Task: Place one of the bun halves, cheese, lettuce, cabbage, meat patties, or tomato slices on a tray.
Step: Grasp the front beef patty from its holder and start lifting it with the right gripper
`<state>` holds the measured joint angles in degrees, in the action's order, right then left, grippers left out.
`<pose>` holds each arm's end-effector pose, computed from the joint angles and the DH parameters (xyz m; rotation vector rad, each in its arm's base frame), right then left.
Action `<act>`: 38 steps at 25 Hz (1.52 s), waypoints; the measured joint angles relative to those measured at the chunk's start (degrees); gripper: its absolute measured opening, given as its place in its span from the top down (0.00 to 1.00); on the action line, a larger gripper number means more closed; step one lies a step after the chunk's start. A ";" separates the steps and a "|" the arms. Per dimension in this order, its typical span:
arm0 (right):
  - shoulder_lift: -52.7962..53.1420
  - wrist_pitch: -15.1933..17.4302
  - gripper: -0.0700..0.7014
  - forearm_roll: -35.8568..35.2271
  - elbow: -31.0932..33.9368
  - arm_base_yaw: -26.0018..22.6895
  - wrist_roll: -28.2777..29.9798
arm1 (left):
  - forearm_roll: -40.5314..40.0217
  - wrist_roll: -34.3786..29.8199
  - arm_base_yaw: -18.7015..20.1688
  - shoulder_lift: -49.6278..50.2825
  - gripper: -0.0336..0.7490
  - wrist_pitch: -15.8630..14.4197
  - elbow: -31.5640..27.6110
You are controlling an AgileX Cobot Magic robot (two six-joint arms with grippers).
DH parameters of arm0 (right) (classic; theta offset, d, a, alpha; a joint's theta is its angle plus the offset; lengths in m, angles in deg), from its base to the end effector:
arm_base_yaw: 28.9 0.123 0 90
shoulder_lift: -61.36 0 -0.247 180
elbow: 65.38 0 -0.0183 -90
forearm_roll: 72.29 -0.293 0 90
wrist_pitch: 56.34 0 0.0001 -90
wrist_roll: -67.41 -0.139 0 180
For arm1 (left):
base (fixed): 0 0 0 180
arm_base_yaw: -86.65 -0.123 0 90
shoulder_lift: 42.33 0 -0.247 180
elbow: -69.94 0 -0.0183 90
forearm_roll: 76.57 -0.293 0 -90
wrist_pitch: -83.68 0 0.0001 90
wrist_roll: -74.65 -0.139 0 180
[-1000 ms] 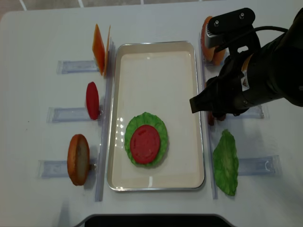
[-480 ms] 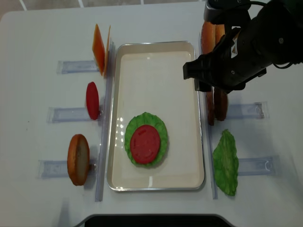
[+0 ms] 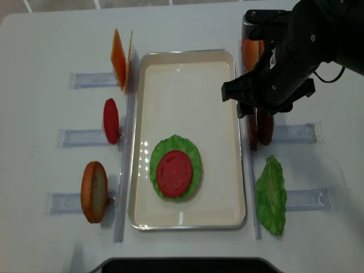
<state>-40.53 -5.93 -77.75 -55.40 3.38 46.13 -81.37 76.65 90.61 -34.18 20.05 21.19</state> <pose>0.3091 0.2073 0.1406 -0.2058 2.8793 0.3096 0.1108 0.0028 0.2630 0.0300 2.1006 0.0387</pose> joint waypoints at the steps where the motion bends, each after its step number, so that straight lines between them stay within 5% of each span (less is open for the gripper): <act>1: -0.37 0.08 0.41 0.13 -0.07 -0.12 0.14 | 0.00 0.00 0.00 0.00 0.96 0.00 0.00; 25: -6.32 -1.15 0.42 1.81 -0.67 -1.33 2.76 | 0.00 0.00 0.00 0.00 0.96 0.00 0.00; 38: -6.32 -1.04 0.75 4.37 -0.67 -1.44 2.51 | 0.00 0.00 0.00 0.00 0.96 0.00 0.00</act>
<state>-46.85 -6.97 -73.39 -56.06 1.94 48.64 -81.37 76.65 90.61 -34.18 20.05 21.19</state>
